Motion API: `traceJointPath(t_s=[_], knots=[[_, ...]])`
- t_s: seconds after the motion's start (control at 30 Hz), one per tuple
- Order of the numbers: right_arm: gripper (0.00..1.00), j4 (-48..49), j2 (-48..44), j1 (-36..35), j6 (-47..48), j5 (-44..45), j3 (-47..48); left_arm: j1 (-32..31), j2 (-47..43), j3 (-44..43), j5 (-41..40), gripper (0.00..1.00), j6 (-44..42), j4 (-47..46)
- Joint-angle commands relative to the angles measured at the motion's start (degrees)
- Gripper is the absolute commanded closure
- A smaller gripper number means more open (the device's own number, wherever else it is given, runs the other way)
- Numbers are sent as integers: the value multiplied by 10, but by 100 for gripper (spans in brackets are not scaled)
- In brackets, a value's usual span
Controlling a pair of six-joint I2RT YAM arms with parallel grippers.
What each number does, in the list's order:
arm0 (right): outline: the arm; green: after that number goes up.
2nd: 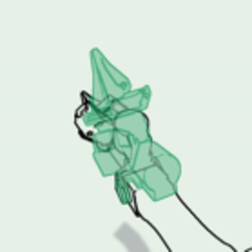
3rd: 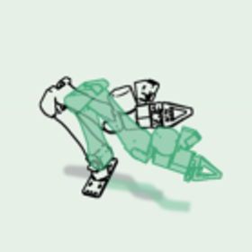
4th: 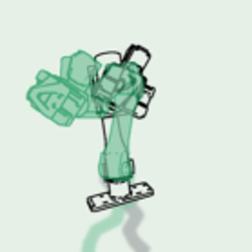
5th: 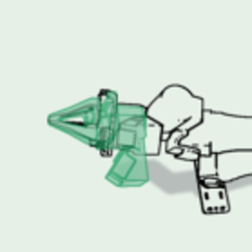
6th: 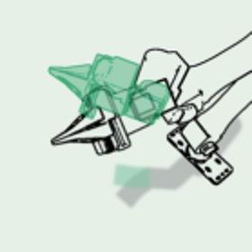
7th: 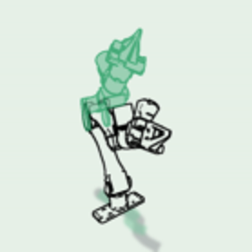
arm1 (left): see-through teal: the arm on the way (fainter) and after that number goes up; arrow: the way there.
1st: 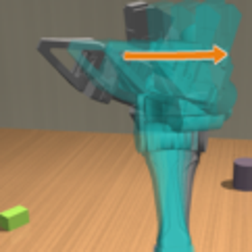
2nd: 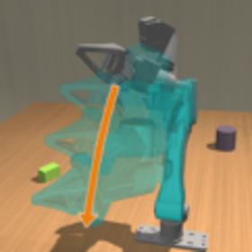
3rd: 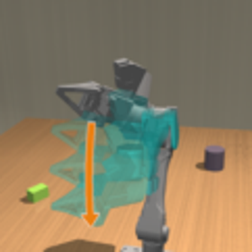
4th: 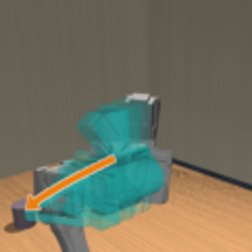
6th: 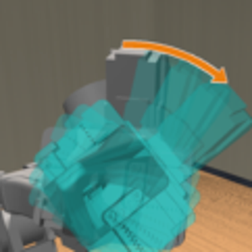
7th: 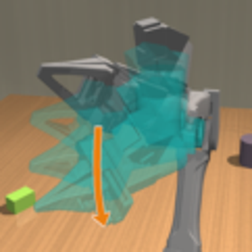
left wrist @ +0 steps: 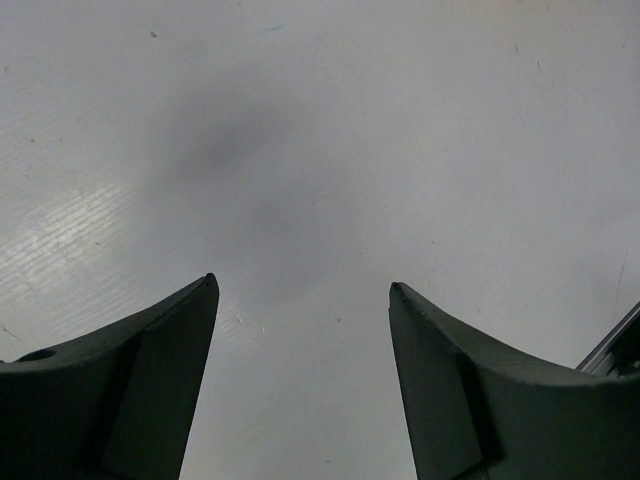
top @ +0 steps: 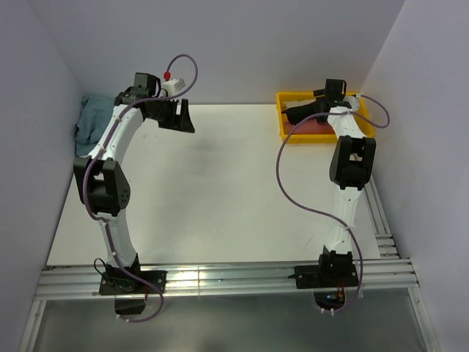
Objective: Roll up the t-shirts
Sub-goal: Place the rolled tshirt into the container
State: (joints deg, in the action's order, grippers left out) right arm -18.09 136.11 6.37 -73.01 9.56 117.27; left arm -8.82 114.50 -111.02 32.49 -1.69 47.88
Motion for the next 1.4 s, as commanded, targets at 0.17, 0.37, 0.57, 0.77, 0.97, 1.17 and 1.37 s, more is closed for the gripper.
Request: traceJointPath(t_s=[0.17,0.37,0.57,0.77,0.97,1.17,1.37], knots=[[17,-72,-25,10,-8,-2,49,1,12,-35,21,26,13,-5],[17,-72,-45,13,1,-13,16,1,21,-45,25,26,35,-8],[16,-42,-96,14,11,-30,-53,1,25,-46,22,26,41,-9],[11,4,-160,14,31,-38,-143,1,-1,-28,15,22,35,-23],[7,51,-244,19,46,-67,-243,2,-18,-46,5,20,23,2],[4,147,-388,18,92,-113,-432,9,-96,21,-56,20,-27,5],[0,202,-575,13,182,-138,-616,32,-195,112,-78,21,-31,4]])
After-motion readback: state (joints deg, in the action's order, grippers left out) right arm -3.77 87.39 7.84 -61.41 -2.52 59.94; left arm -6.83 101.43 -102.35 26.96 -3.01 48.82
